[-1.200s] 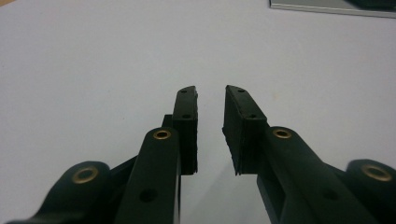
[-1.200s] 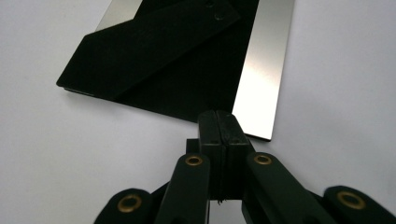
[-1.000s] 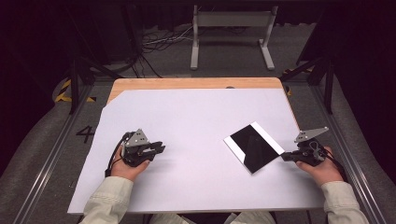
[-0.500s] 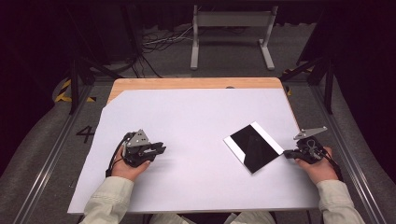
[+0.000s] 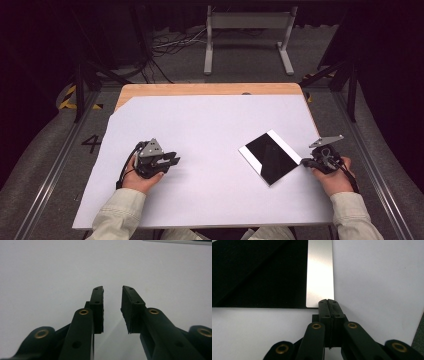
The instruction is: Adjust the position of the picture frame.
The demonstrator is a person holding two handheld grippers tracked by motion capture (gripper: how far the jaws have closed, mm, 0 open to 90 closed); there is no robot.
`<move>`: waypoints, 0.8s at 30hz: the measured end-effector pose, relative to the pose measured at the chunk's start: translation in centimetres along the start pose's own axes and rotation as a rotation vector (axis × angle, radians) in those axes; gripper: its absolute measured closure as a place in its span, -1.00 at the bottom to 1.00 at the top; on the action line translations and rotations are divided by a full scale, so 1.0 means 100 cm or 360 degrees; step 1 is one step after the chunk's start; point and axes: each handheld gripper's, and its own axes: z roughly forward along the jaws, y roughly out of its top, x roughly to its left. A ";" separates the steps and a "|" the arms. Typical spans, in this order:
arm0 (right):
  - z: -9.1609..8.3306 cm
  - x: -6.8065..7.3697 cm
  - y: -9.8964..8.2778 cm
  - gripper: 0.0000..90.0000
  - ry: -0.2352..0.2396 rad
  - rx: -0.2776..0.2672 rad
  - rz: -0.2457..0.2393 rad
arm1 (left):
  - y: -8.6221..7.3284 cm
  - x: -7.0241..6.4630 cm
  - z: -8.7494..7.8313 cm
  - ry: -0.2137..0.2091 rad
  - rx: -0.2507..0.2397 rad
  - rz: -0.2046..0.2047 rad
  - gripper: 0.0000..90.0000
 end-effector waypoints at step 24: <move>0.036 0.001 0.052 1.00 0.0032 -0.0057 -0.0090 | 0.007 -0.003 0.015 -0.0051 0.0022 0.0019 0.62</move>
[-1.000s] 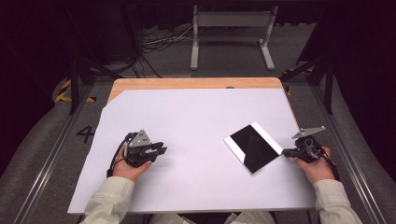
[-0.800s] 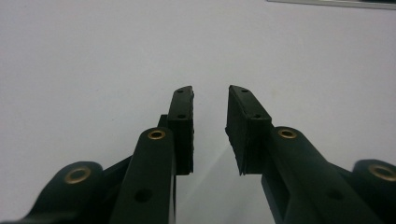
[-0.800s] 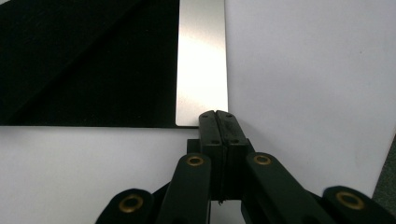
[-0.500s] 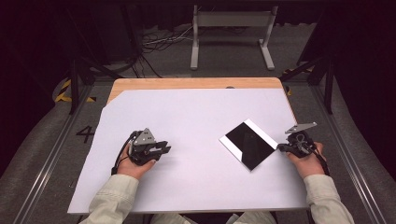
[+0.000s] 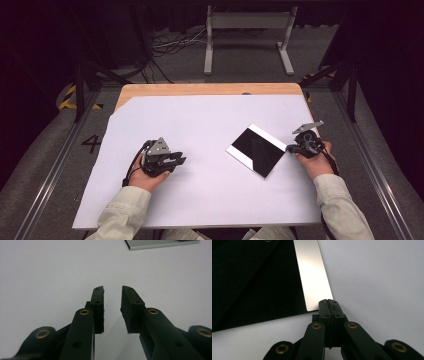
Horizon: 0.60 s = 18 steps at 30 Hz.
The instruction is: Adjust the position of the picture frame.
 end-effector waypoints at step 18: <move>0.032 0.018 0.048 1.00 0.0041 -0.0009 -0.0139 | 0.005 -0.005 0.013 -0.0049 0.0031 0.0023 0.63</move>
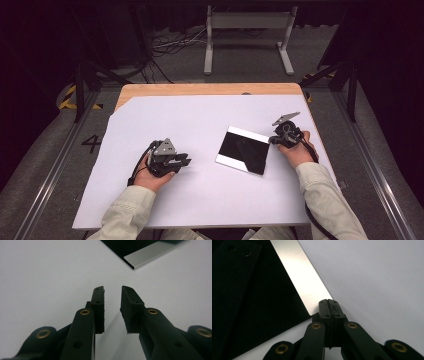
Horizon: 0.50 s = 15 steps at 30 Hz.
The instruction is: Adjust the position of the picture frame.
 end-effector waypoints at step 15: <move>0.015 0.016 0.026 1.00 0.0088 0.0009 -0.0133 | -0.001 0.000 0.001 -0.0013 0.0007 -0.0004 0.64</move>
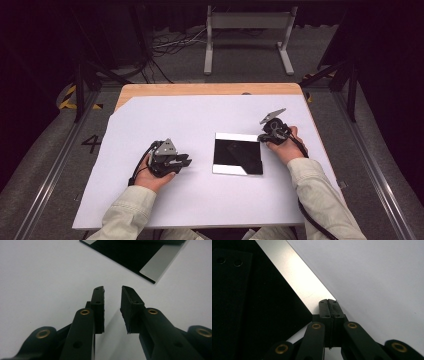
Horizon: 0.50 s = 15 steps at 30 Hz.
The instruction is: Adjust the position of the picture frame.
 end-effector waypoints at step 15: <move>0.001 0.001 0.002 1.00 -0.0009 0.0015 -0.0008 | -0.001 0.001 -0.003 0.0000 -0.0005 -0.0001 0.63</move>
